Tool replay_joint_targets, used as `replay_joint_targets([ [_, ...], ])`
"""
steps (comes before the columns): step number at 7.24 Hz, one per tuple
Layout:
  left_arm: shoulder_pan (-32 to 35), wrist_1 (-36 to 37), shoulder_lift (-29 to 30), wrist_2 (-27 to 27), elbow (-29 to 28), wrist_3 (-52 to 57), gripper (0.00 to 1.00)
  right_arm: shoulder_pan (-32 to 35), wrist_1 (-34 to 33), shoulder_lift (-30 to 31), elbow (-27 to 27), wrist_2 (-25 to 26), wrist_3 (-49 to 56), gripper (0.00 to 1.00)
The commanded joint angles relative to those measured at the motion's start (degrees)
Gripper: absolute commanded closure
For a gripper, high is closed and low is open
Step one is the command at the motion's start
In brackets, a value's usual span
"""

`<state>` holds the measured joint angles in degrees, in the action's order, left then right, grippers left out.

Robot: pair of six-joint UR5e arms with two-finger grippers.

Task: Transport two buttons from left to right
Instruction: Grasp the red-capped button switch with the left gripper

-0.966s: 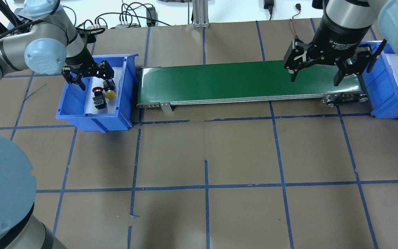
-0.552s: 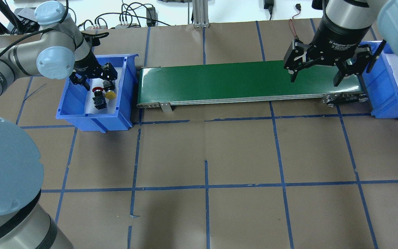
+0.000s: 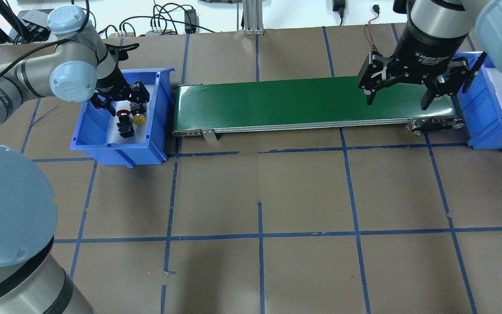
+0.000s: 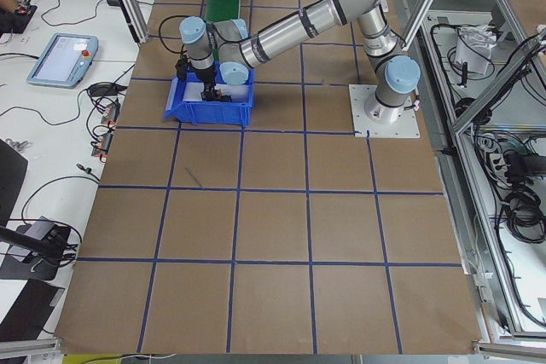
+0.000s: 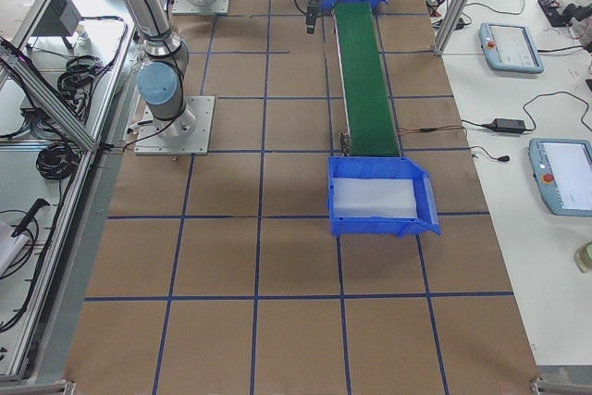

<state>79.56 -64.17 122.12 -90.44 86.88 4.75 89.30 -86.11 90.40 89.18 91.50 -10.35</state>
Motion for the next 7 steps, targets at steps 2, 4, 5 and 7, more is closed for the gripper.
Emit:
replay_joint_targets([
  [2, 0.34, 0.10, 0.04, -0.09, -0.04, 0.09, 0.38, -0.09, -0.11, 0.31, 0.21, -0.18, -0.10, 0.00],
  [4, 0.51, 0.10, 0.13, -0.09, 0.04, -0.09, 0.40, -0.35, -0.03, 0.40, -0.06, -0.18, 0.16, 0.00],
  [5, 0.69, 0.10, 0.13, -0.09, 0.05, -0.35, 0.40, -0.35, 0.15, 0.40, 0.12, -0.18, 0.16, 0.00],
  [7, 1.91, 0.54, 0.13, 0.17, -0.04, -1.23, 0.39, -0.35, 0.06, 0.31, 0.21, -0.18, -0.02, 0.00],
])
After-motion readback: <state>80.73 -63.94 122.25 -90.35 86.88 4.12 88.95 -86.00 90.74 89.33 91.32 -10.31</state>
